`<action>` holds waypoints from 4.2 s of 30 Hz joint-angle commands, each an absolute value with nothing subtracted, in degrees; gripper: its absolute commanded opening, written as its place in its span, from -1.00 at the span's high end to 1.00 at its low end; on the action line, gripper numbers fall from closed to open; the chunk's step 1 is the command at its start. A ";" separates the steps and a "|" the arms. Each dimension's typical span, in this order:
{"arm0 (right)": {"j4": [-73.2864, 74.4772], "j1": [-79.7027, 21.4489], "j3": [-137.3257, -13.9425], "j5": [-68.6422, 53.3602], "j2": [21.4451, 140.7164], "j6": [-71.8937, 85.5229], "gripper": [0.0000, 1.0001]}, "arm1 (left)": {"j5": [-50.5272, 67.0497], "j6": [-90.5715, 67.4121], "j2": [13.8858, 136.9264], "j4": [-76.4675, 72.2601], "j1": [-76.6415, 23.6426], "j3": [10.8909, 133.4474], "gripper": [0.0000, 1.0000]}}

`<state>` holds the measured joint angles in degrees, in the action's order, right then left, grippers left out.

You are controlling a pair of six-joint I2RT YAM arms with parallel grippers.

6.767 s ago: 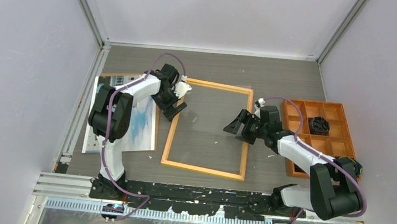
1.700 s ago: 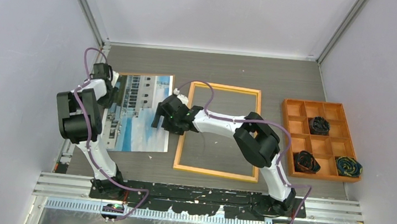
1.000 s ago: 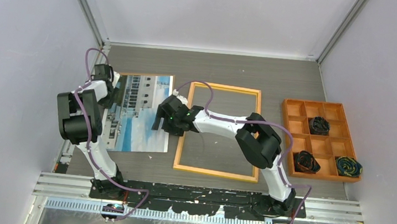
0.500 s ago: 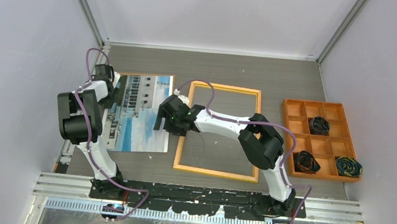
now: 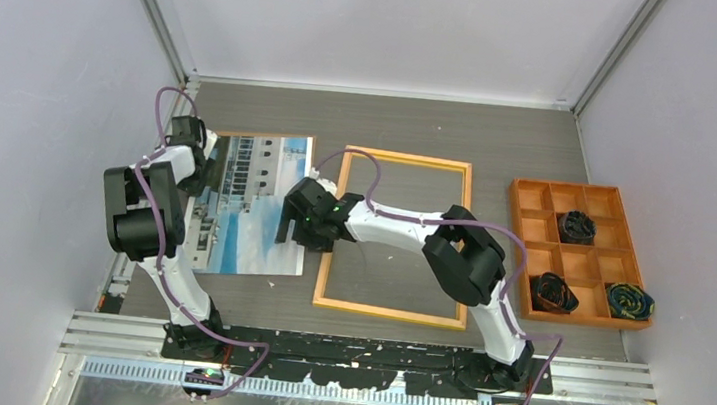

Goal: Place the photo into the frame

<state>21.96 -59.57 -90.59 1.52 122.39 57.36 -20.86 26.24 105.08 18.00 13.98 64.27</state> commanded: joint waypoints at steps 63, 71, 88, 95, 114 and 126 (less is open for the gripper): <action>-11.18 -58.09 -72.75 -13.34 115.55 80.00 -0.52 | -18.89 27.48 106.16 19.07 13.34 61.50 -0.33; -3.69 -59.79 -71.32 -10.87 115.68 80.30 -0.42 | -18.63 27.33 105.49 19.77 13.34 61.62 -0.32; 10.94 -64.58 -77.81 -9.05 117.90 78.13 -0.43 | -18.53 28.35 105.00 21.04 13.30 61.92 -0.31; 7.17 -65.87 -76.59 -6.74 118.95 81.03 -0.45 | -18.41 28.84 104.69 21.17 13.29 61.44 -0.31; -16.22 -67.31 -69.59 3.45 114.37 80.84 -0.30 | -17.80 30.32 104.26 23.32 13.13 61.25 -0.30; -18.99 -66.09 -70.46 3.85 115.21 77.63 -0.16 | -16.49 30.51 104.54 25.47 13.10 61.70 -0.31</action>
